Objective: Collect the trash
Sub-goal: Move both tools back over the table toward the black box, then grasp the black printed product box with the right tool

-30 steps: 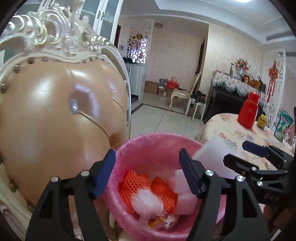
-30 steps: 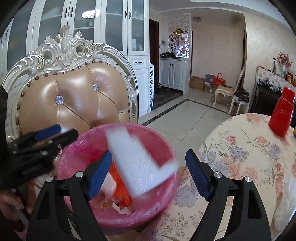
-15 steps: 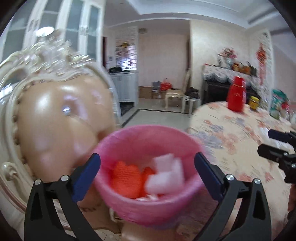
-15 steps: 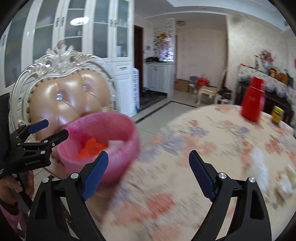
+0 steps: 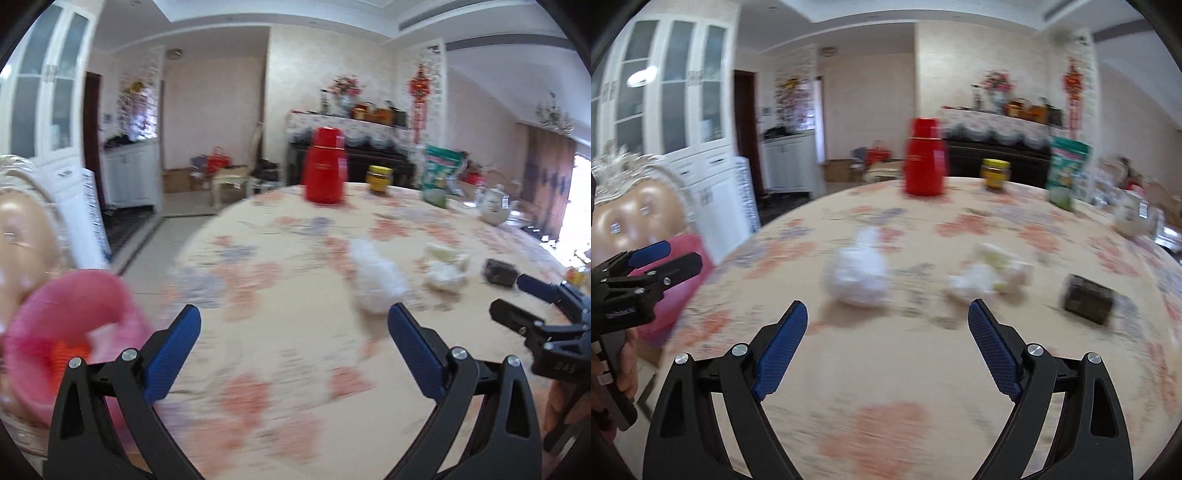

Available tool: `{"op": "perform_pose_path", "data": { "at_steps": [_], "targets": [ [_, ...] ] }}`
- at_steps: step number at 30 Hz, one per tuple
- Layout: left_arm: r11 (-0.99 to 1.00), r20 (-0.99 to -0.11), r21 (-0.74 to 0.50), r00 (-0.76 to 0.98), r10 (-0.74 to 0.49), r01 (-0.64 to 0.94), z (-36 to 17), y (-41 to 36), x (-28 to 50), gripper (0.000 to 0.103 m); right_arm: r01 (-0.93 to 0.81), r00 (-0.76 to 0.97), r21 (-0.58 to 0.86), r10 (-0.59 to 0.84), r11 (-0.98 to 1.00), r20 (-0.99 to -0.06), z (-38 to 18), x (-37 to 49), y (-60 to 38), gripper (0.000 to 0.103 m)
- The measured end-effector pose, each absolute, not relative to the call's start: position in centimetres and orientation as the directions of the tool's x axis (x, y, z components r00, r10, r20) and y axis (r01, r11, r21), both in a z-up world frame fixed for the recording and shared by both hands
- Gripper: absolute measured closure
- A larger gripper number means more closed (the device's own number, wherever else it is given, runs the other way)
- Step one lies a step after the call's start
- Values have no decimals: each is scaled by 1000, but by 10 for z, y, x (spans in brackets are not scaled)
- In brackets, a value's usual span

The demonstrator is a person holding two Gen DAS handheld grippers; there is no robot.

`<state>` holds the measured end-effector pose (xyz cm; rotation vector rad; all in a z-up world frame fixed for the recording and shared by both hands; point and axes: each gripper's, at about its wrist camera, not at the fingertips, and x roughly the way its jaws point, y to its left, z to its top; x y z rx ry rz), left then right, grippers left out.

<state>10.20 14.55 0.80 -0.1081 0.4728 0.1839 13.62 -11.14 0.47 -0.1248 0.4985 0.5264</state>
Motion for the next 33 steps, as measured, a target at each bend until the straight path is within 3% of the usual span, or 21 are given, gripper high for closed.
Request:
{"op": "perform_pose_path", "data": {
  "at_steps": [6,11,16,21,26,30,33],
  "targets": [
    [986,-487,-80,869,87,-144,11,86,160,5,-335,836,-46,274,941,-476,1,171,-184,19],
    [995,-484,-46,873,60,-94,14,29,204,5,-201,851,66,208,977,-482,-7,192,-237,19],
    [991,-510,-57,856,78,-125,5,-7,252,5,-102,854,90,134,991,-503,-16,207,-270,19],
    [987,-525,-51,845,101,-149,-12,-20,266,5,-59,842,55,80,997,-534,-24,213,-278,19],
    [999,-572,-30,820,19,-45,-34,-21,261,5,-30,819,25,39,999,-572,-34,223,-280,19],
    [999,-541,31,840,23,-7,-31,-26,254,5,-33,796,-17,16,999,-605,-39,243,-275,18],
    [1000,-558,-3,829,-5,4,-32,-20,257,5,-60,751,-71,-2,996,-661,-48,275,-269,18]
  ]
}}
